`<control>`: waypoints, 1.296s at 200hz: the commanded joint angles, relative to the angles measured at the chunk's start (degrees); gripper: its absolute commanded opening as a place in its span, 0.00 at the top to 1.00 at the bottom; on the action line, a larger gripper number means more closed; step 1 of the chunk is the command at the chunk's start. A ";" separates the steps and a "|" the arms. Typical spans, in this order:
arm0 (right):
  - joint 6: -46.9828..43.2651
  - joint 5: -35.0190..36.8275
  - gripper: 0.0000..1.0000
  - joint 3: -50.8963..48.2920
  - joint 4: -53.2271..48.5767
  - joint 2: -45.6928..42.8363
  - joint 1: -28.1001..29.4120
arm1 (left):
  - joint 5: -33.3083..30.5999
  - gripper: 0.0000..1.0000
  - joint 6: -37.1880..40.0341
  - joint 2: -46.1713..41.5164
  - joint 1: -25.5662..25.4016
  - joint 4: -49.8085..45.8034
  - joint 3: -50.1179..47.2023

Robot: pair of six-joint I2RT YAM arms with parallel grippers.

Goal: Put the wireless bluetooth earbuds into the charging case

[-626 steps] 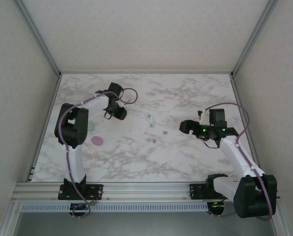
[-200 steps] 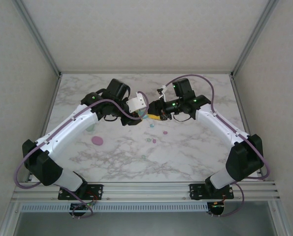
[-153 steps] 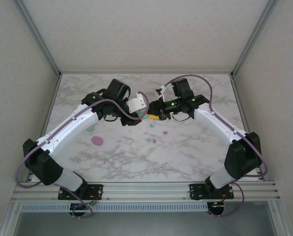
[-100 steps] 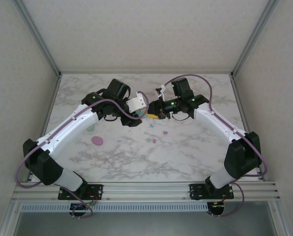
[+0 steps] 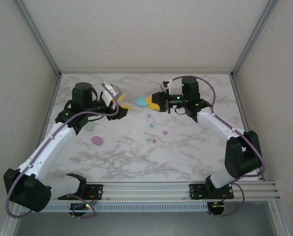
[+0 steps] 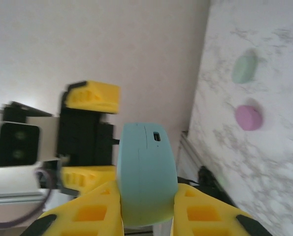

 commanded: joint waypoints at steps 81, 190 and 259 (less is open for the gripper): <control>21.75 -6.61 0.88 5.38 22.28 0.72 1.52 | 13.21 0.37 -14.02 3.87 0.06 28.28 -1.36; 21.83 -7.11 0.88 6.00 22.58 1.12 2.49 | 18.14 0.39 -13.20 6.17 -1.68 25.05 2.44; 24.08 -6.62 0.87 6.02 26.01 1.29 2.80 | 18.69 0.49 -10.00 7.25 -2.49 20.13 4.35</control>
